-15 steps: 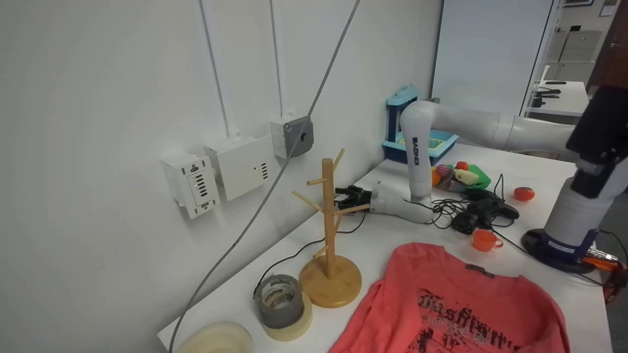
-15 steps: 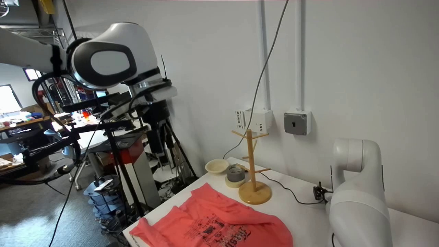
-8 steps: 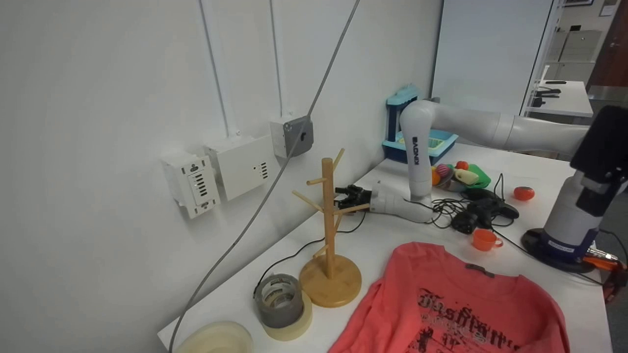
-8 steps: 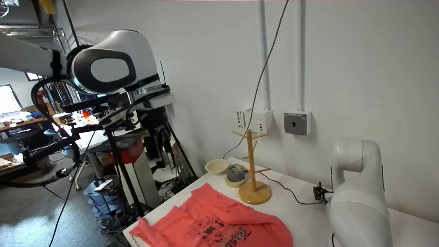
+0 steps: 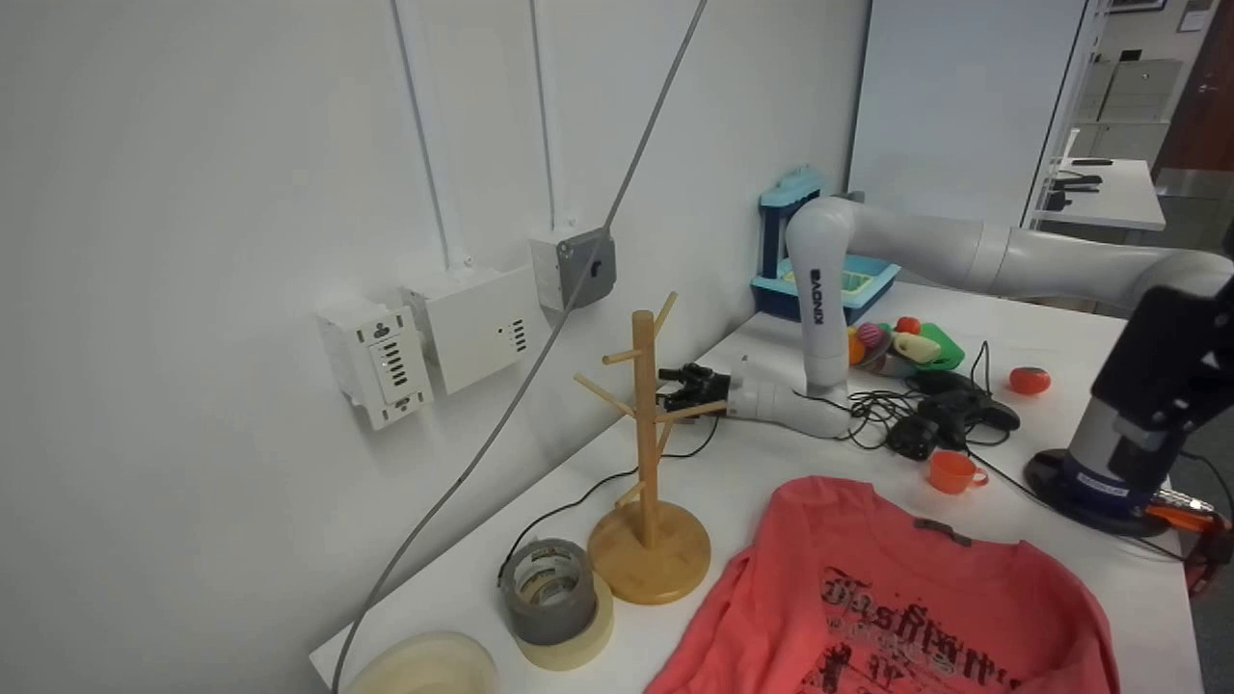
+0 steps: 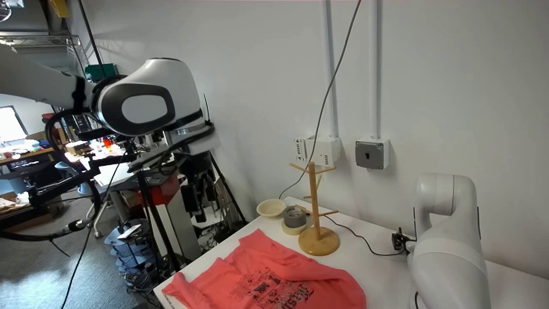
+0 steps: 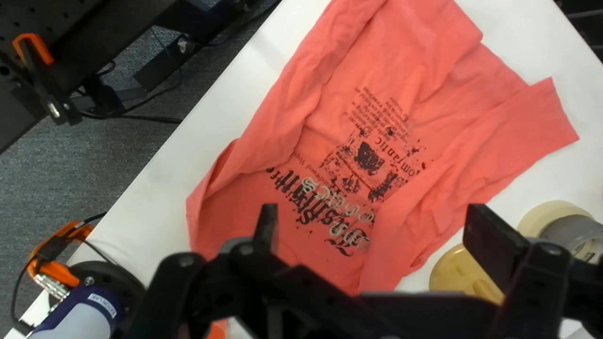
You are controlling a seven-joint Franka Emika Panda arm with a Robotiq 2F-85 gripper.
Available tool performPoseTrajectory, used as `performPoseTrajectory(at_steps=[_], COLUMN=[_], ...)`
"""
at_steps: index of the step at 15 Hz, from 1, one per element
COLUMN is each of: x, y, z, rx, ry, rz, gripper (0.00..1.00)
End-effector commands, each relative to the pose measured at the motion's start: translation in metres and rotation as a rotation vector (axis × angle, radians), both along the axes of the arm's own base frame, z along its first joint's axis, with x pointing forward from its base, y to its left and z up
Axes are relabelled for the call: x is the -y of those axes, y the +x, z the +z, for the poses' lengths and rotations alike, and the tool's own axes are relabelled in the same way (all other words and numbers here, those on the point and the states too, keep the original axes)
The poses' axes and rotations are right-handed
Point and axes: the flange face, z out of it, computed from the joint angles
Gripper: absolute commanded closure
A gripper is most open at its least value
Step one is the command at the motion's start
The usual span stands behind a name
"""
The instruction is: Fold the pink object from the left end
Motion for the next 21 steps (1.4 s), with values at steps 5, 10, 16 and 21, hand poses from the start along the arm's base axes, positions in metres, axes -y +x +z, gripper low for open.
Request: performPoseTrajectory(at_steps=[5,10,16,21], x=[-0.021,-0.027,-0.026,-0.036], y=[-0.007,-0.011,-0.011,-0.01], z=[-0.041,-0.046,-0.046,-0.065], rx=[0.017,0.022,0.022,0.007], ry=[0.092,0.112,0.112,0.102], rz=[-0.069,-0.074,-0.074,-0.111], gripper=[0.0,0.0,0.0,0.0])
